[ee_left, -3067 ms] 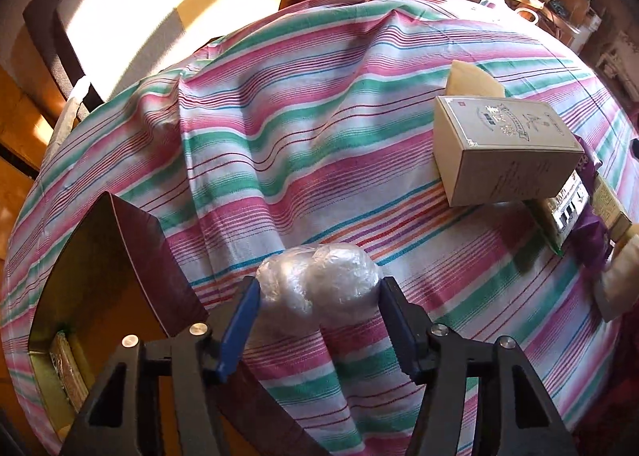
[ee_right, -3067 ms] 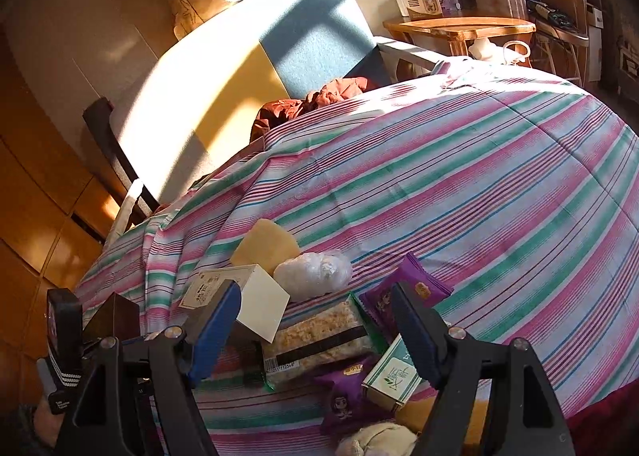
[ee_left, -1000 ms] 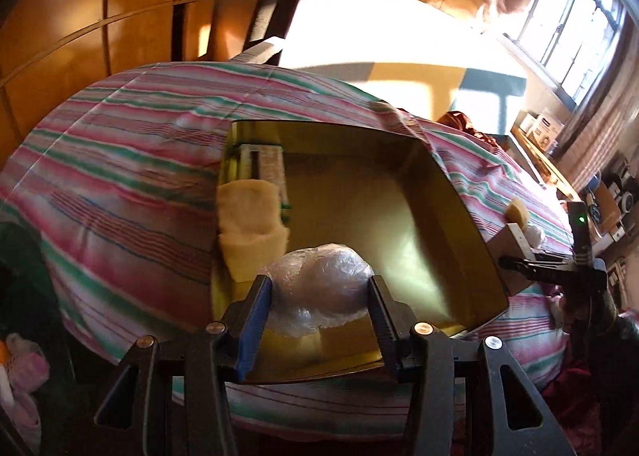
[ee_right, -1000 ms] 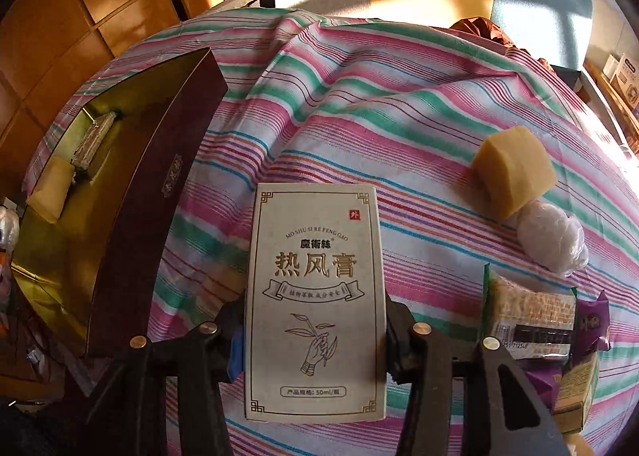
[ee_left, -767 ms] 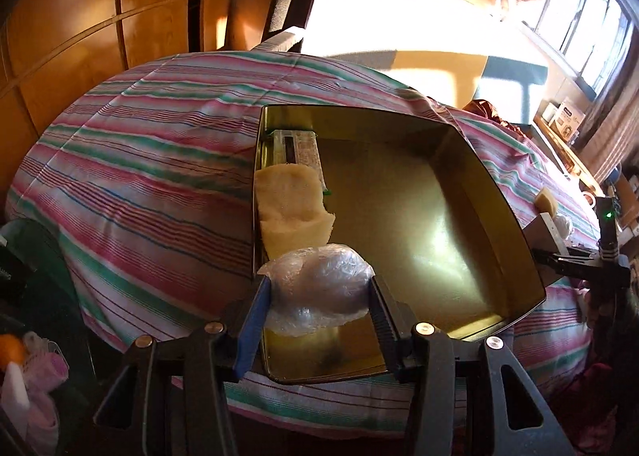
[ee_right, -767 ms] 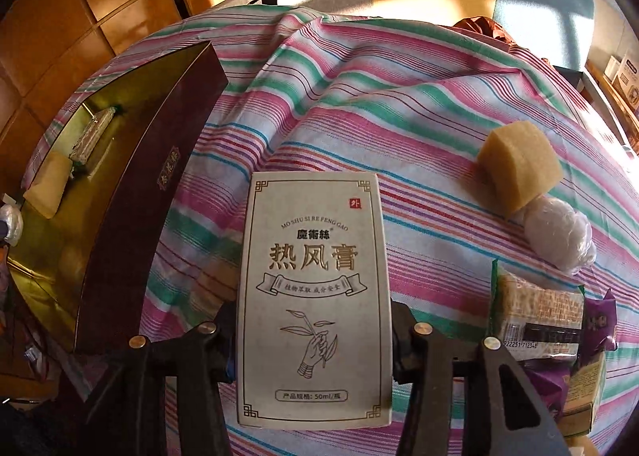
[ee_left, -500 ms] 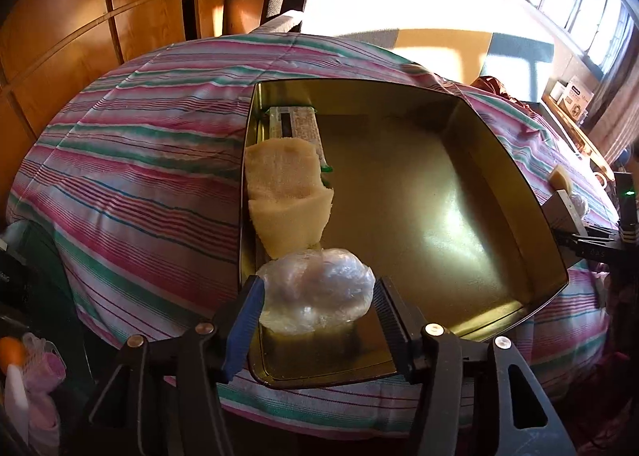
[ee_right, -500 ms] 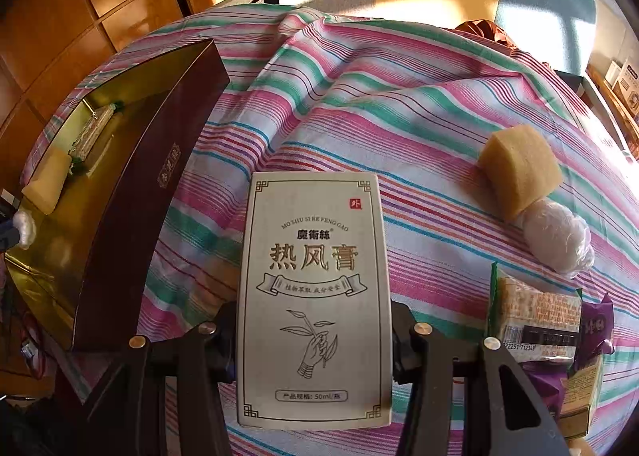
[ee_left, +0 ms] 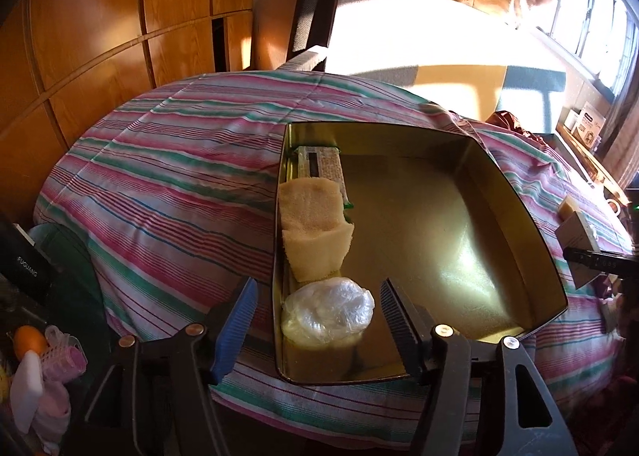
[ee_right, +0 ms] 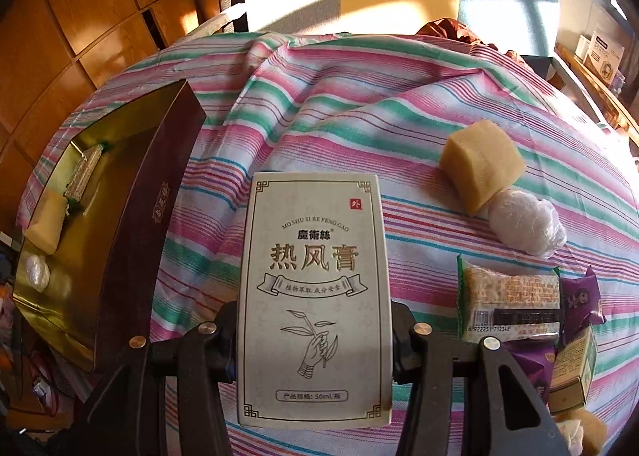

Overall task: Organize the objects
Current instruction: 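Place the white wrapped ball in the gold tray and open the left tool, then lower the cream box into the gold tray and open the right tool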

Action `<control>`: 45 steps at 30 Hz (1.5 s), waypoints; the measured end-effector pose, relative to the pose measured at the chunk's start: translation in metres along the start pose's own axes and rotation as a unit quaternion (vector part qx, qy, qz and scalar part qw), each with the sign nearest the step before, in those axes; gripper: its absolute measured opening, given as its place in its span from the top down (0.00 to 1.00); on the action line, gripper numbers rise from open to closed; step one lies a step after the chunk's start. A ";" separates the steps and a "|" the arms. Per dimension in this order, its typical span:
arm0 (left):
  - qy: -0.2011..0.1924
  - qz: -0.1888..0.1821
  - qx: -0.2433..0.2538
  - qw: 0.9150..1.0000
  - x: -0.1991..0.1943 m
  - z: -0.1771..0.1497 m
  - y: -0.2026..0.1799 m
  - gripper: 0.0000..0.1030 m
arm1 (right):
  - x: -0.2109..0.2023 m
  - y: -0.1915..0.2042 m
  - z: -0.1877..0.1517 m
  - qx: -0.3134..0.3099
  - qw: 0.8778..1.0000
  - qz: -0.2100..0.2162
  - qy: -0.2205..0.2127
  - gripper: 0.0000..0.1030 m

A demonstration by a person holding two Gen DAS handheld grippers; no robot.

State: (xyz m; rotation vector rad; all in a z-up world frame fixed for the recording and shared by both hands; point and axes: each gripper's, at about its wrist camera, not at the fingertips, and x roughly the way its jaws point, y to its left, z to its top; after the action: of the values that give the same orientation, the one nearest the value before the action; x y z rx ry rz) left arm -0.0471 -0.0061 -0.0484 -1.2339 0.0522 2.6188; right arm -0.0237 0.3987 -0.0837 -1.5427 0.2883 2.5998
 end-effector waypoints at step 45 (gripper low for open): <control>-0.028 0.029 -0.089 0.995 -0.017 -0.024 0.063 0.19 | 0.022 0.285 0.011 -0.104 0.991 0.083 0.009 0.37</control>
State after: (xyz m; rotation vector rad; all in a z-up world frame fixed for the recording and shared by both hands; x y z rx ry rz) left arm -0.0335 -0.0739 -0.0554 -1.2298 -0.1611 2.7561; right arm -0.0969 0.1229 -0.0667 -1.6752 0.1590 2.8240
